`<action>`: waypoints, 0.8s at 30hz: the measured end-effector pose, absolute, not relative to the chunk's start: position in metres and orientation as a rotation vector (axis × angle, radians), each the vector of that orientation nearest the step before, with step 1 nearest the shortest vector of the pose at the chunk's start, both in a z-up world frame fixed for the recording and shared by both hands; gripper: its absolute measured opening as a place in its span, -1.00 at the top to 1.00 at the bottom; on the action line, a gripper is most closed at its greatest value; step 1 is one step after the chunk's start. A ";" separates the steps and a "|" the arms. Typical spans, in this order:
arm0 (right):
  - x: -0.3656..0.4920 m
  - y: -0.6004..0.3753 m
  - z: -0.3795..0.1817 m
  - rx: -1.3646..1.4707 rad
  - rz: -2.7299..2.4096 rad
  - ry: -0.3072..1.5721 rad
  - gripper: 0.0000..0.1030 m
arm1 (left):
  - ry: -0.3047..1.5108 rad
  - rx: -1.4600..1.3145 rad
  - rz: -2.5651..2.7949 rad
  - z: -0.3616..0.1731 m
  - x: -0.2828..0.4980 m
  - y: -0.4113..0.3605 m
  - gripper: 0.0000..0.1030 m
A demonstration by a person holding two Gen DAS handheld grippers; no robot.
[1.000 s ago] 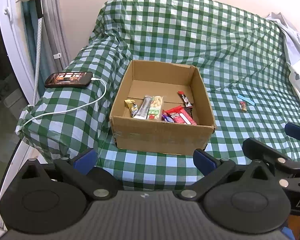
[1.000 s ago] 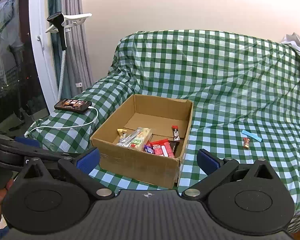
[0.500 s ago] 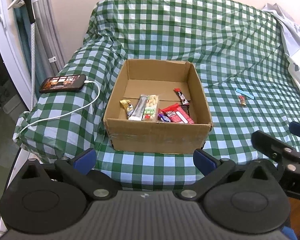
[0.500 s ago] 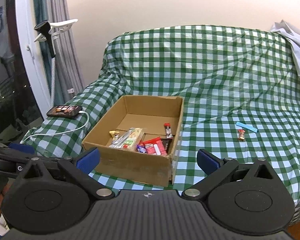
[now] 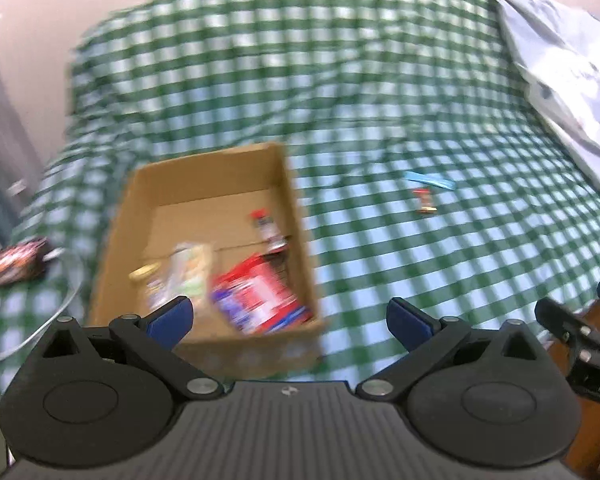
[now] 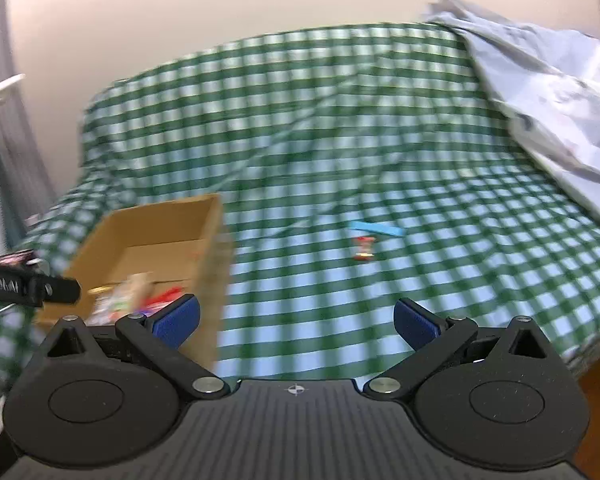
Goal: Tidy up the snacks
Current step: 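Grasp the blue stick packet with the right tool while the left tool grasps the red-wrapped candy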
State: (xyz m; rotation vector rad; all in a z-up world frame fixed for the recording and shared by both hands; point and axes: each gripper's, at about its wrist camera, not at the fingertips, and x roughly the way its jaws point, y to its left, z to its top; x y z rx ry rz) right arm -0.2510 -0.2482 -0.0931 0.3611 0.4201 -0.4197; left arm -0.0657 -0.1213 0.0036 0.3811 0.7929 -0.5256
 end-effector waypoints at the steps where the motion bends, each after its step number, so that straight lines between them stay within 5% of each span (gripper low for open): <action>1: -0.251 -0.260 -0.097 0.366 -0.443 0.423 -0.99 | 0.804 0.384 -0.553 0.001 -0.059 -0.137 -0.99; 15: -0.161 -0.450 -0.195 0.346 -0.604 0.538 -0.98 | 0.941 0.512 -0.700 -0.148 0.083 -0.407 -0.99; 24: -0.045 -0.548 -0.273 0.195 -0.454 0.611 -0.98 | 1.124 0.513 -0.708 -0.249 0.158 -0.487 -0.91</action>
